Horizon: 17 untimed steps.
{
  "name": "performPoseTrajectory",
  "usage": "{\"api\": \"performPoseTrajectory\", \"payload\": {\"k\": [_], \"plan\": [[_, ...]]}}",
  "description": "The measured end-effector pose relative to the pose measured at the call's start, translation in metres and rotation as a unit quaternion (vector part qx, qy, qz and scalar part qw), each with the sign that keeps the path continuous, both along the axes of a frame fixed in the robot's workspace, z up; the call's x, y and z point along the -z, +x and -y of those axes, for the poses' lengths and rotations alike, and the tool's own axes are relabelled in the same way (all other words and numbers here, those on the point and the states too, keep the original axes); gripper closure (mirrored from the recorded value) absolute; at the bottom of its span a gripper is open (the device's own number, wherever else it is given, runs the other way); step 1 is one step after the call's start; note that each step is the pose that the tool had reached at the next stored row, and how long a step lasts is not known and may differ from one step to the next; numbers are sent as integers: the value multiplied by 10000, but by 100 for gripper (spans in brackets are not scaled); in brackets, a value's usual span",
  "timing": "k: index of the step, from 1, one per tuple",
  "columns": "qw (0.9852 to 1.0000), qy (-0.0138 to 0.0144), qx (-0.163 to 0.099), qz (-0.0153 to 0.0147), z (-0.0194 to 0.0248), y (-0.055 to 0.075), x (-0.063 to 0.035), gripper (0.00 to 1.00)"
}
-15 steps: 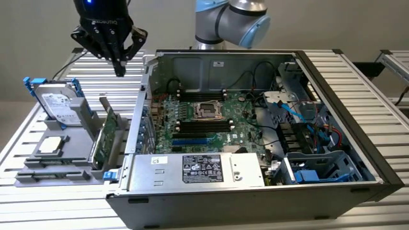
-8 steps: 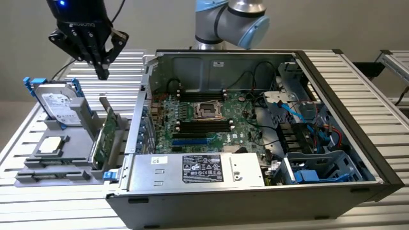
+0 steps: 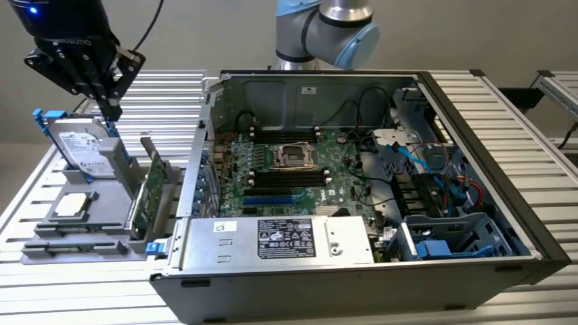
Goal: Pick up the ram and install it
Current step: 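Reach for the ram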
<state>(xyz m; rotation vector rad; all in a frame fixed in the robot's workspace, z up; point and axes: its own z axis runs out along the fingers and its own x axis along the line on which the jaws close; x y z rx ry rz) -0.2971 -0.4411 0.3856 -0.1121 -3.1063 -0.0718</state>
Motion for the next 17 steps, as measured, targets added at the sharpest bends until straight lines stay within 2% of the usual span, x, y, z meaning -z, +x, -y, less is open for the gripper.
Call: {"api": "performPoseTrajectory", "payload": {"k": [6,11,14,17], "plan": [[10000,0,0,0,134,-262,9,89],[10000,0,0,-2,283,-405,46,89],[10000,0,0,-27,355,-450,83,89],[10000,0,1,-60,405,-499,126,89]]}}
